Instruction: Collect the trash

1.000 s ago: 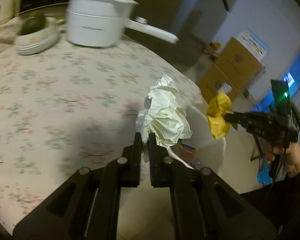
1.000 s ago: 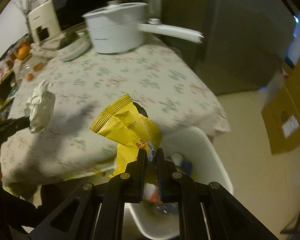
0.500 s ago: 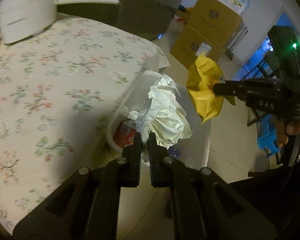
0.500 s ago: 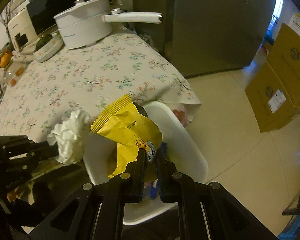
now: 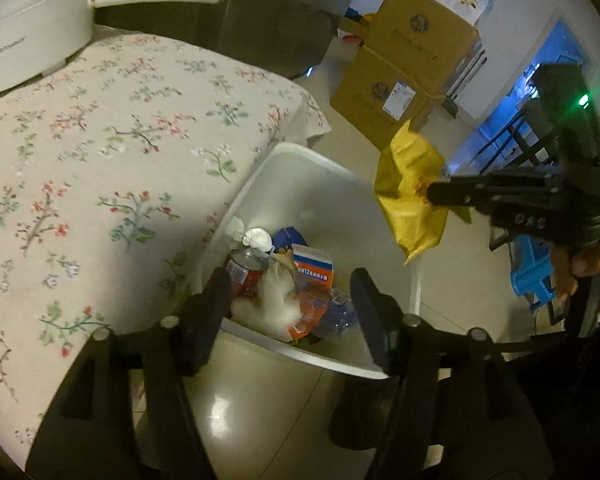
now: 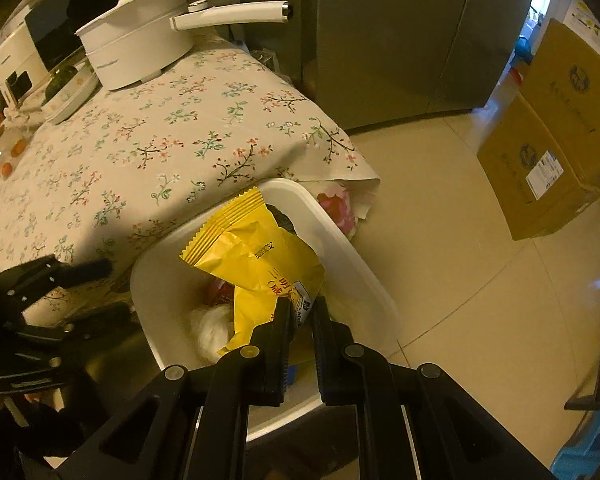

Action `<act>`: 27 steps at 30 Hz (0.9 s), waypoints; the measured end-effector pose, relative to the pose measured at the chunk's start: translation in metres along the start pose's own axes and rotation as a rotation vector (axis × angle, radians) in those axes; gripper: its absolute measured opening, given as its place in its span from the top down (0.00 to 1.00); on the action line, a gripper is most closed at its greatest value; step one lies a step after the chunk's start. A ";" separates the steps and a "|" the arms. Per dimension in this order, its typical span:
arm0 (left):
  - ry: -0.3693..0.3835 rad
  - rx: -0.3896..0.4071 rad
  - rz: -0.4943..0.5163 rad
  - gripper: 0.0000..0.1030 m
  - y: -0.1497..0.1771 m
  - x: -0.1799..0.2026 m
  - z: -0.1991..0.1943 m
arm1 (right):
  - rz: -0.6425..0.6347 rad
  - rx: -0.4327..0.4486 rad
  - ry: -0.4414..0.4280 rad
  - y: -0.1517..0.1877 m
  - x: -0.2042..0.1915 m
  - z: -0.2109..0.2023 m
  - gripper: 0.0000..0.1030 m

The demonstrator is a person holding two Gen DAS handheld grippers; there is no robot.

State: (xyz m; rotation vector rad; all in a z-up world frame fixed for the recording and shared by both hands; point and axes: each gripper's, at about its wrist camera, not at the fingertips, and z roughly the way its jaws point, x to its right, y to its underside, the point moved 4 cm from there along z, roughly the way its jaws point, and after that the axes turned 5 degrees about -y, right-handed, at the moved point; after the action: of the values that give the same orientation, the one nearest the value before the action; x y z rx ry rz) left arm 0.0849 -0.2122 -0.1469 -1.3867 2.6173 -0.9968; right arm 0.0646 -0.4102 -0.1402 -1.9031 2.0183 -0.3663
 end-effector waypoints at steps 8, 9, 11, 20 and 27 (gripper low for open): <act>-0.124 0.087 -0.066 0.05 -0.001 -0.014 -0.042 | 0.019 0.009 -0.030 -0.004 -0.011 0.000 0.59; -0.147 0.098 -0.075 0.00 0.001 -0.015 -0.047 | 0.024 0.026 -0.032 -0.005 -0.014 -0.004 0.36; -0.183 0.123 -0.100 0.00 0.004 -0.019 -0.062 | 0.024 0.061 -0.042 -0.006 -0.020 -0.013 0.26; -0.424 0.202 -0.181 0.00 0.022 -0.032 -0.124 | -0.005 0.275 -0.131 -0.009 -0.065 -0.079 0.19; -0.606 0.346 -0.236 0.00 0.043 -0.038 -0.183 | -0.066 0.471 -0.132 0.014 -0.106 -0.133 0.00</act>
State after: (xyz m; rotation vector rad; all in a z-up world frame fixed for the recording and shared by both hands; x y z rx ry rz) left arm 0.0222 -0.0701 -0.0342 -1.6073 1.7939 -0.8221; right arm 0.0016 -0.3095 -0.0174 -1.6508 1.6101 -0.6499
